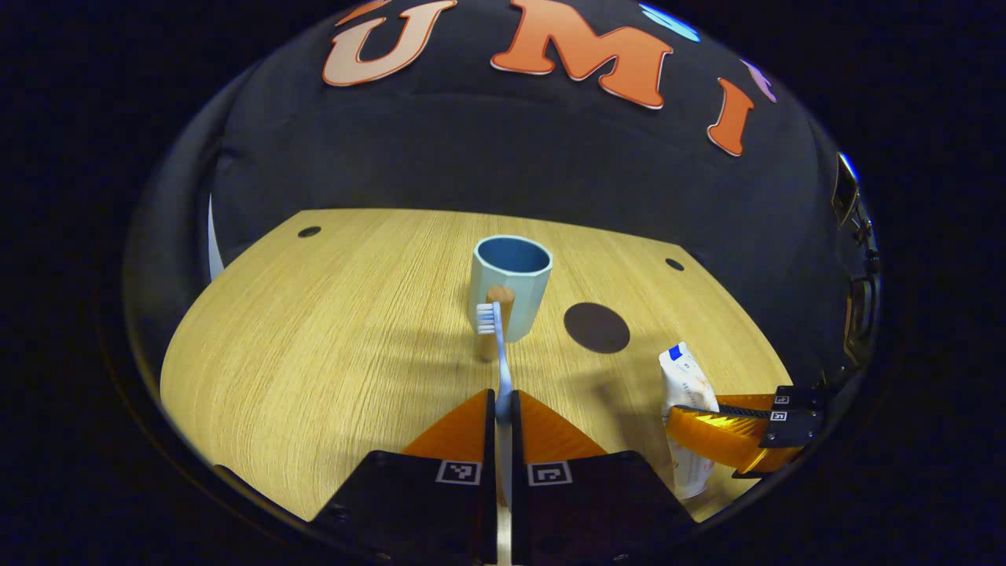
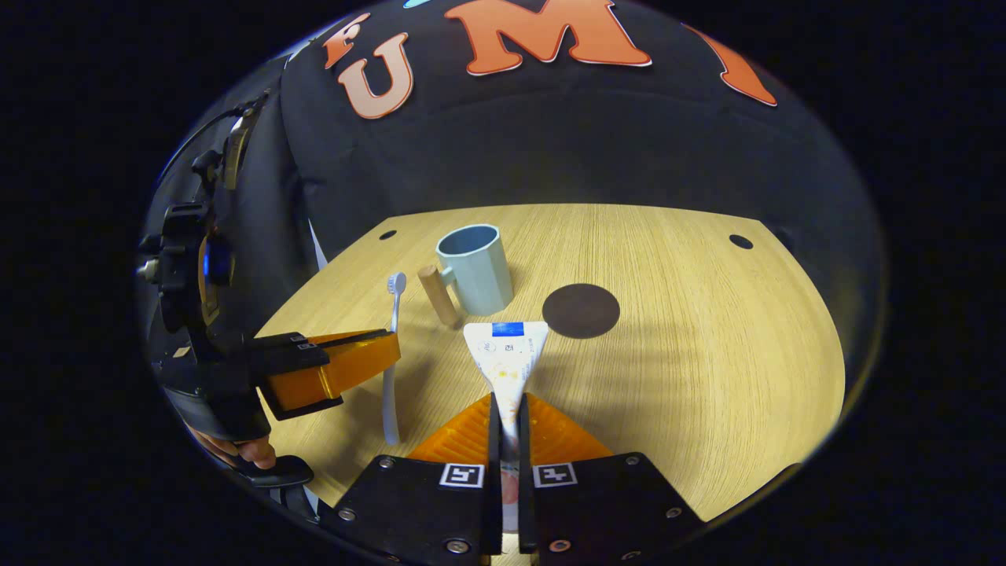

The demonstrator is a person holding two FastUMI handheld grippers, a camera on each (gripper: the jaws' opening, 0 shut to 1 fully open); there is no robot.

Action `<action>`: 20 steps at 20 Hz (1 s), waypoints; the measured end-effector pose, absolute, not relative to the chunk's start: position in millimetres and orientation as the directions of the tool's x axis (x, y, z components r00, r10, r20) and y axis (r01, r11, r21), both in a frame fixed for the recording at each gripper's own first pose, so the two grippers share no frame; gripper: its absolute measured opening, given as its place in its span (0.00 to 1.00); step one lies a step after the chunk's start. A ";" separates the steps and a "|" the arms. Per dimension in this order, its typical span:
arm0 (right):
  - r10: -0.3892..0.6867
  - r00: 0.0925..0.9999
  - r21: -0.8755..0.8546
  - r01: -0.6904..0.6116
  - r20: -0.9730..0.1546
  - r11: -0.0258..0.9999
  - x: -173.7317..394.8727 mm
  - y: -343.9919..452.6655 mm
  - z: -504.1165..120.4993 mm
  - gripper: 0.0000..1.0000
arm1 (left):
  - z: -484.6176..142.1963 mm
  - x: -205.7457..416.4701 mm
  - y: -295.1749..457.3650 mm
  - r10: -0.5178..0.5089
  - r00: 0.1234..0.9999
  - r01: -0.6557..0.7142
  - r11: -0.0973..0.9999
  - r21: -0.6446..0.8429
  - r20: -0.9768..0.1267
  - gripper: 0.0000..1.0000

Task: Put the toothbrush and toothpaste on the desktop into the cup, then pick up the cup and place it on the coaster on the desktop.

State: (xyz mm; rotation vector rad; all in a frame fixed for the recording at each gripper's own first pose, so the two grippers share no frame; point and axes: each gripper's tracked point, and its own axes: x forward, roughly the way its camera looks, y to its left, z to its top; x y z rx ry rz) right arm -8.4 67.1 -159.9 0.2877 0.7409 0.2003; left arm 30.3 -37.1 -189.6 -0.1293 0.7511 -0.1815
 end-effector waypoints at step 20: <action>0.150 0.918 0.194 -0.082 -0.367 0.978 23.9 22.5 -77.6 0.08 | -110.4 117.1 -14.3 -0.123 0.972 0.109 0.991 -0.081 -0.199 0.07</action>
